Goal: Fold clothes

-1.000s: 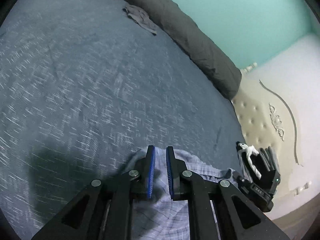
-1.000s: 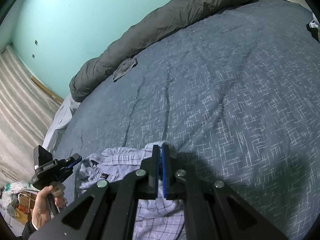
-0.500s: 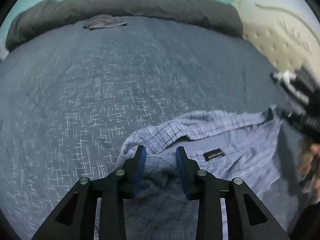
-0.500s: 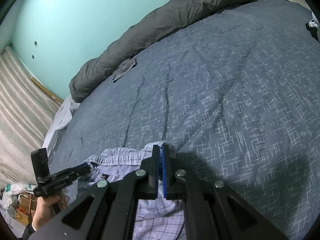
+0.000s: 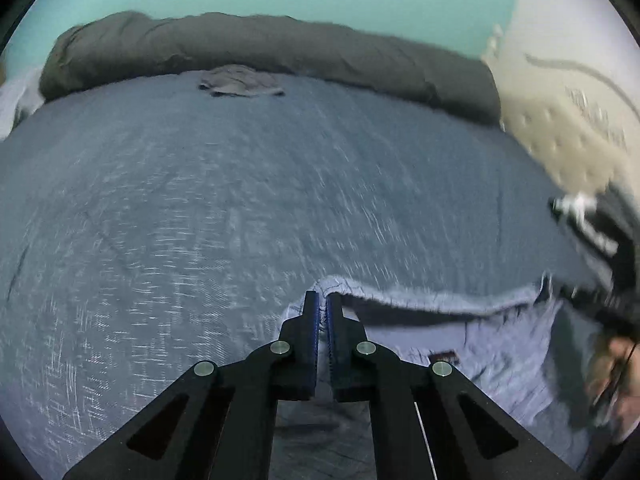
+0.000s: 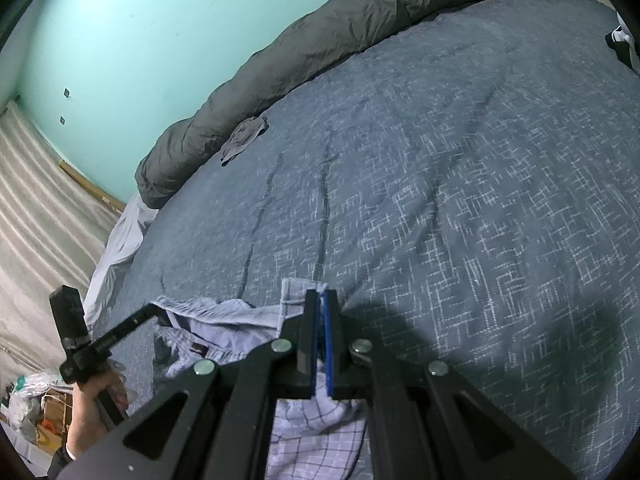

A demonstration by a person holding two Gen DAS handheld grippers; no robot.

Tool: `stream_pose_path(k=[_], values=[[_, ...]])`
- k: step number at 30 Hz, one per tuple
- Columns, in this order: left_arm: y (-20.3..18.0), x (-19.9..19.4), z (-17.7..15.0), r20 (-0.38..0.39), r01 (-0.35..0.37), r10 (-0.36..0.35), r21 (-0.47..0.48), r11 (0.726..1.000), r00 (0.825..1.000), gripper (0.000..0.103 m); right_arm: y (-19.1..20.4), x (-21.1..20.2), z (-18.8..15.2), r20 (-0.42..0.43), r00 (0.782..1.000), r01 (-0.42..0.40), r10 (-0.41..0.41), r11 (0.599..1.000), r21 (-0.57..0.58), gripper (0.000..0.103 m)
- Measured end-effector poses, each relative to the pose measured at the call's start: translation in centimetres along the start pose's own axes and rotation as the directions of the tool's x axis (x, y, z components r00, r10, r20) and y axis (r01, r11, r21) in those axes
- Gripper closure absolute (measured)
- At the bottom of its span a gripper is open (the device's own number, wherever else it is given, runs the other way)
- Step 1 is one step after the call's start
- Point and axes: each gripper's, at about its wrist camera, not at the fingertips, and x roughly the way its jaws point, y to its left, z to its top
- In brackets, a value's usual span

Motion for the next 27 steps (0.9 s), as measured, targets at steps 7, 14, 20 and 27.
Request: stream_pose_path(k=[7, 14, 20, 27], values=[[3.0, 0.5, -0.2, 0.009, 0.124, -0.125, -0.198, 0.972, 0.992, 0.096, -0.2, 0.0, 0.1, 0.015, 1.000, 0.001, -0.001, 1.000, 0.001, 0.101], [3.1, -0.8, -0.2, 0.029, 0.099, -0.095, -0.186, 0.978, 0.995, 0.070, -0.6, 0.1, 0.1, 0.024, 1.000, 0.016, -0.016, 1.000, 0.011, 0.101], [0.2, 0.8, -1.4, -0.092, 0.026, -0.023, 0.035, 0.999, 0.995, 0.070, -0.5, 0.0, 0.3, 0.025, 1.000, 0.009, -0.009, 1.000, 0.012, 0.101], [-0.9, 2.5, -2.3, -0.113, -0.056, 0.074, 0.153, 0.987, 0.991, 0.072, -0.4, 0.3, 0.2, 0.014, 1.000, 0.002, -0.002, 1.000, 0.011, 0.101]])
